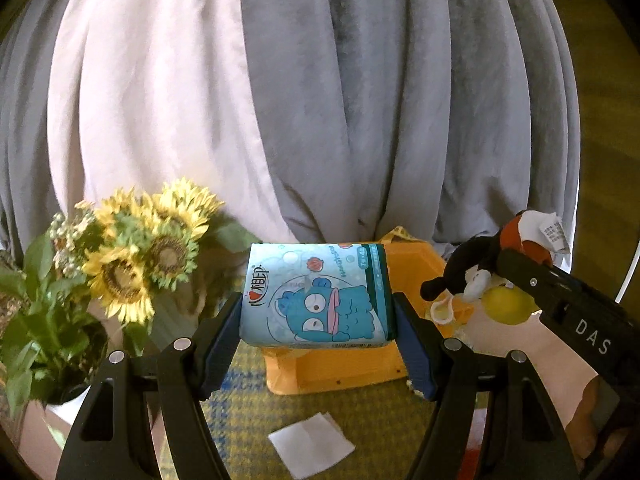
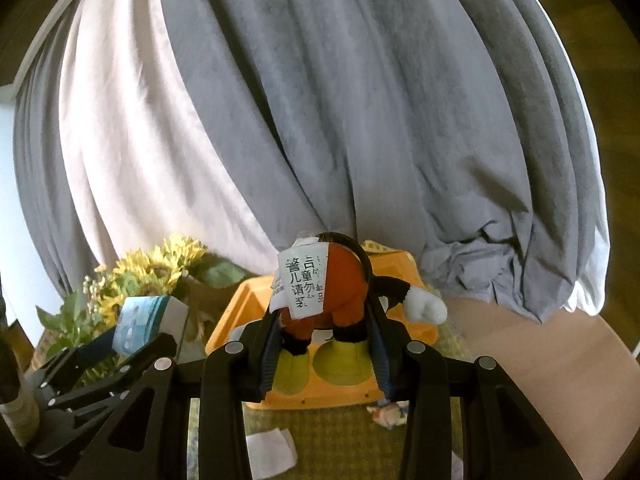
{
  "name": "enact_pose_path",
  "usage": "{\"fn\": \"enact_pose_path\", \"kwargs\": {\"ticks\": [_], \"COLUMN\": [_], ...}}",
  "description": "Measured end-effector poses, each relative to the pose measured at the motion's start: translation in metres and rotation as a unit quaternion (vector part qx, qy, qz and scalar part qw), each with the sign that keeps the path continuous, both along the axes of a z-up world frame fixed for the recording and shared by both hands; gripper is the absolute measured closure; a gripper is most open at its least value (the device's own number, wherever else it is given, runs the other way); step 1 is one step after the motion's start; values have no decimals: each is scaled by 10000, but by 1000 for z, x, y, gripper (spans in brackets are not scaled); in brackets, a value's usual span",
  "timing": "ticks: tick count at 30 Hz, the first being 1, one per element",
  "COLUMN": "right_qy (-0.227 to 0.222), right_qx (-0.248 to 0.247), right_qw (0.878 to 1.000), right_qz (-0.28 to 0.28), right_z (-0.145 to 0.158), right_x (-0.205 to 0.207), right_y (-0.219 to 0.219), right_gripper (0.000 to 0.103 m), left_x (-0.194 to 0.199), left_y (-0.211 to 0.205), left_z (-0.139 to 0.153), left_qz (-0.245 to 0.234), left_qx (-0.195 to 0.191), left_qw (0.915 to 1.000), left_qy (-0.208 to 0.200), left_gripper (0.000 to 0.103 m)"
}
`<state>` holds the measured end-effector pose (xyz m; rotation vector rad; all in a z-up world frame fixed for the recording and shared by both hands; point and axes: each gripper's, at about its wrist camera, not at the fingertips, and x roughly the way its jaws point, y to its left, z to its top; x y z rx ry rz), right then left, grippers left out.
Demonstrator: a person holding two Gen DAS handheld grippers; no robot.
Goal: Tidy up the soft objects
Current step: 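Carry the Mickey plush with the right gripper while the left gripper carries the tissue pack over the crate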
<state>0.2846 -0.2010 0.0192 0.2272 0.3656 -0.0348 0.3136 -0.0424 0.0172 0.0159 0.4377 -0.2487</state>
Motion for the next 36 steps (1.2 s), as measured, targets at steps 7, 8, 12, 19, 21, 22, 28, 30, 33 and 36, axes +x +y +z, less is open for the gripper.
{"fn": "enact_pose_path", "kwargs": {"ticks": [7, 8, 12, 19, 21, 22, 28, 30, 33, 36], "right_qy": [-8, -3, 14, 1, 33, 52, 283, 381, 518, 617], "right_qx": [-22, -18, -27, -109, -145, -145, -110, -114, -111, -120], "right_qw": [10000, 10000, 10000, 9999, 9999, 9999, 9995, 9991, 9985, 9979], "right_qz": [-8, -6, 0, 22, 32, 39, 102, 110, 133, 136], "right_z": [2, 2, 2, 3, 1, 0, -13, -18, -26, -33], "right_x": [20, 22, 34, 59, 67, 71, 97, 107, 119, 127], "right_y": [-4, -4, -6, -10, -11, -11, -15, -16, -18, -19], "right_gripper": [63, 63, 63, 63, 63, 63, 63, 63, 63, 63], "left_x": [24, 27, 39, 61, 69, 74, 97, 104, 117, 125], "left_y": [-8, -9, -13, -15, -15, -16, -20, -21, -25, -29], "left_z": [4, 5, 5, 3, 1, 0, -11, -17, -27, -37], "left_qz": [-53, -67, -84, -61, -45, -41, -44, -52, -75, -90], "left_qx": [45, 55, 76, 63, 80, 96, 189, 219, 270, 332], "left_qw": [10000, 9999, 9999, 10000, 10000, 9999, 9997, 9995, 9990, 9983], "left_qy": [-69, -73, -64, -25, 4, 21, 158, 233, 354, 469], "left_gripper": [32, 32, 32, 32, 32, 32, 32, 32, 32, 32]}}
